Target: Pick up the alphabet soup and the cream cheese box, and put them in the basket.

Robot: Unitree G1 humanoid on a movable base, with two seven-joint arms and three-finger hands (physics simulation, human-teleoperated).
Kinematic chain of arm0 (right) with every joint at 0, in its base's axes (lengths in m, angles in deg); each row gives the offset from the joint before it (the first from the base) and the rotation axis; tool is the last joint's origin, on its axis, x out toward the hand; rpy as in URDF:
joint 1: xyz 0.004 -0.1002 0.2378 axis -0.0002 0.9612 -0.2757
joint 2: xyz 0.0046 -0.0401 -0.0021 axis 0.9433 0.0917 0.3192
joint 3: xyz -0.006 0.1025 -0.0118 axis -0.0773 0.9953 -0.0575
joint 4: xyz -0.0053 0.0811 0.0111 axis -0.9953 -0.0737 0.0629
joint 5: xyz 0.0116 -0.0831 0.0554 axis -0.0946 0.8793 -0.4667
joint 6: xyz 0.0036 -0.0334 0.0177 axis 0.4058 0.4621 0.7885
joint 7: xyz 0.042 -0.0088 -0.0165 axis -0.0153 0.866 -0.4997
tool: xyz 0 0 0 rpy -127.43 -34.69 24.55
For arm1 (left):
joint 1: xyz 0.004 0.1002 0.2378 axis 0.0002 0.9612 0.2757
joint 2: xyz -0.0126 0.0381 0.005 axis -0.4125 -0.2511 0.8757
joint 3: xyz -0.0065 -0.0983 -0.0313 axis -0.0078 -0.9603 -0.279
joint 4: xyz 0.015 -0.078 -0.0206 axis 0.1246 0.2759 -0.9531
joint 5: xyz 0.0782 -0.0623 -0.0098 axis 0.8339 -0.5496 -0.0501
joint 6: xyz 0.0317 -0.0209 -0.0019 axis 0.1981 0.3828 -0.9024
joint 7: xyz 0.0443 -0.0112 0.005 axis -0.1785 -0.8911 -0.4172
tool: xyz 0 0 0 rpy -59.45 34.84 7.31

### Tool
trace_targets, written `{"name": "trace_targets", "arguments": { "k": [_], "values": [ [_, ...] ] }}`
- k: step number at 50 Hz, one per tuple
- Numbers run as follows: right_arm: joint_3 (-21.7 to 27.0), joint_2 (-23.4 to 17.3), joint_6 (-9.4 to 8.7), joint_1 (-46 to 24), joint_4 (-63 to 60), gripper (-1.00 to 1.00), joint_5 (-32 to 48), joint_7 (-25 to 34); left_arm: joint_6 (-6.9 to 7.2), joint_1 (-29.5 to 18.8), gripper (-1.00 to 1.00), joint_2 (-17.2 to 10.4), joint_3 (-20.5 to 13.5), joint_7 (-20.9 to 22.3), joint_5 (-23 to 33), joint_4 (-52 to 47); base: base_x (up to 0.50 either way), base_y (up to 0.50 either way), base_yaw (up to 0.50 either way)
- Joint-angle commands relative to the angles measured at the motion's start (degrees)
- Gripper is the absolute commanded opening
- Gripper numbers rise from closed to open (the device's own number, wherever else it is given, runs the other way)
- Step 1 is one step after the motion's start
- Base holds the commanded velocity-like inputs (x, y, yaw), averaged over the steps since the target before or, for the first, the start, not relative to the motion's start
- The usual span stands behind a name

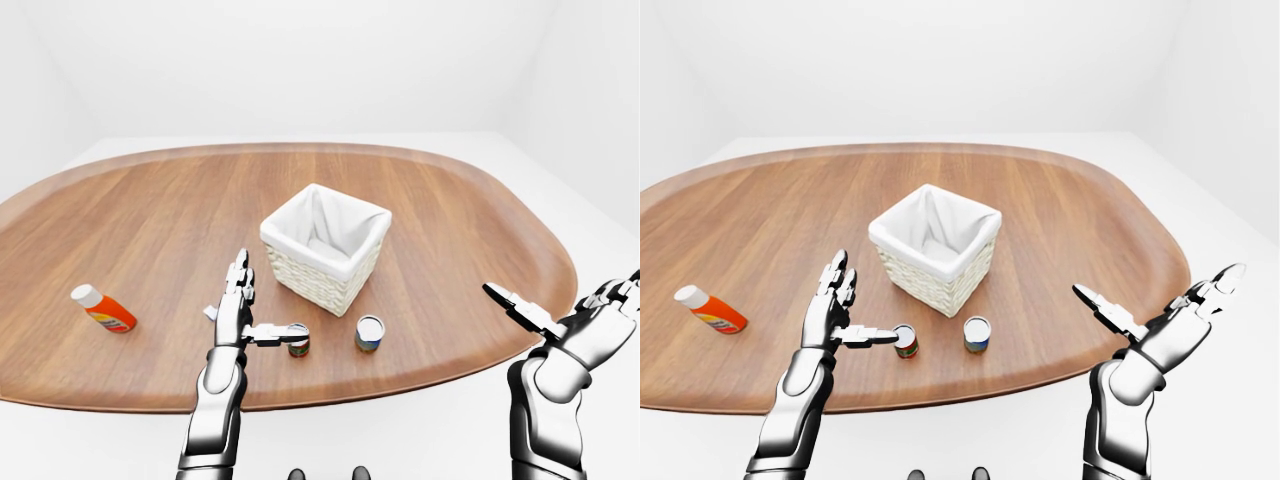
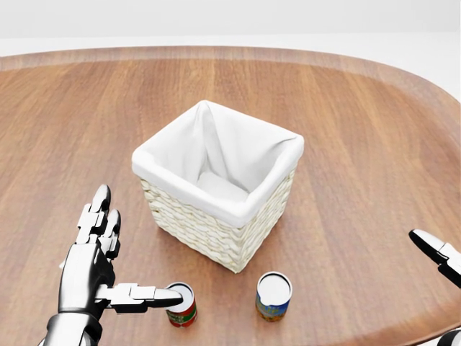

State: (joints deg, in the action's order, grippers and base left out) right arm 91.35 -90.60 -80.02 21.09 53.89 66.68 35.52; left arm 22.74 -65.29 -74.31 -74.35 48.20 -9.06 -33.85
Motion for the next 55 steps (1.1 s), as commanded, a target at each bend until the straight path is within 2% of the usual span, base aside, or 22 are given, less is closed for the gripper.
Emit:
{"name": "trace_targets", "arguments": {
  "k": [1,4,11,13,15,16,21,23,25,28,30,37,40,43,45,46,50,55],
  "values": [
    [-0.11,0.01,0.00,-0.04,0.13,1.00,0.17,0.00,-0.19,-0.16,1.00,-0.02,-0.03,0.00,-0.01,0.28,0.14,0.00,0.00],
    [-0.24,-0.04,0.00,-0.10,0.58,1.00,0.47,0.00,-0.79,-0.40,1.00,-0.13,-0.20,0.13,-0.11,1.06,0.14,0.00,0.00],
    [-0.22,0.03,0.00,0.03,0.10,1.00,0.33,0.00,-0.08,-0.02,1.00,-0.03,-0.02,0.03,-0.02,-0.10,0.14,0.00,0.00],
    [-0.19,0.02,0.00,-0.01,0.30,1.00,0.37,0.00,-0.64,-0.19,1.00,-0.05,-0.09,0.09,-0.04,0.66,0.14,0.00,0.00],
    [-0.21,-0.01,0.00,-0.04,0.51,1.00,0.42,0.00,-0.06,0.06,1.00,-0.01,0.02,0.02,-0.01,-0.20,0.14,0.00,0.00],
    [-0.23,0.01,0.00,0.02,0.21,1.00,0.46,0.00,-0.70,-0.21,1.00,-0.07,-0.13,0.10,-0.07,0.71,0.14,0.00,0.00],
    [-0.25,0.07,0.00,0.10,0.14,1.00,0.58,0.00,-0.11,0.03,1.00,-0.01,0.01,0.04,-0.01,-0.06,0.14,0.00,0.00],
    [-0.26,0.09,0.00,0.09,0.22,1.00,0.65,0.00,-0.82,-0.36,1.00,-0.08,-0.17,0.13,-0.08,1.07,0.14,0.00,0.00],
    [-0.28,0.11,0.00,0.13,0.09,1.00,0.67,0.00,-0.85,-0.44,1.00,-0.09,-0.17,0.13,-0.09,1.23,0.14,0.00,0.00],
    [-0.26,0.02,0.00,-0.02,1.17,1.00,0.77,0.00,-0.04,-0.07,1.00,-0.06,-0.04,0.10,-0.08,0.17,0.14,0.01,0.00],
    [-0.30,0.06,0.00,0.09,0.57,1.00,0.76,0.00,-0.33,-0.16,1.00,-0.07,-0.10,0.14,-0.10,0.61,0.14,0.01,0.00],
    [-0.30,0.02,0.00,0.03,0.61,1.00,0.84,0.00,0.51,-0.09,1.00,-0.03,-0.01,0.06,-0.08,-0.19,0.14,0.01,0.00],
    [-0.33,-0.03,0.00,-0.15,1.18,1.00,0.95,0.00,-0.18,-0.45,1.00,-0.08,-0.13,0.09,-0.08,0.85,0.14,0.01,0.00],
    [-0.37,-0.01,0.00,0.03,0.46,1.00,0.99,0.00,1.02,0.12,1.00,0.02,0.11,-0.05,0.01,-1.00,0.14,0.01,0.00],
    [-0.35,-0.03,0.00,-0.06,0.87,1.00,1.07,0.00,-0.21,-0.33,1.00,-0.08,-0.13,0.09,-0.07,0.63,0.14,0.04,0.00],
    [-0.35,0.04,0.00,0.16,0.23,1.00,1.04,0.00,0.10,-0.10,1.00,-0.04,-0.03,0.05,-0.02,0.02,0.15,0.09,0.00],
    [-0.35,0.06,0.00,0.11,0.61,1.00,1.28,0.00,-0.33,-0.07,1.00,-0.03,-0.05,0.05,0.00,0.27,0.14,0.15,0.00],
    [-0.36,0.02,0.00,-0.03,0.91,1.00,1.11,0.00,0.05,0.13,1.00,-0.03,0.01,0.05,0.03,-0.33,0.14,0.21,0.00]
  ]
}}
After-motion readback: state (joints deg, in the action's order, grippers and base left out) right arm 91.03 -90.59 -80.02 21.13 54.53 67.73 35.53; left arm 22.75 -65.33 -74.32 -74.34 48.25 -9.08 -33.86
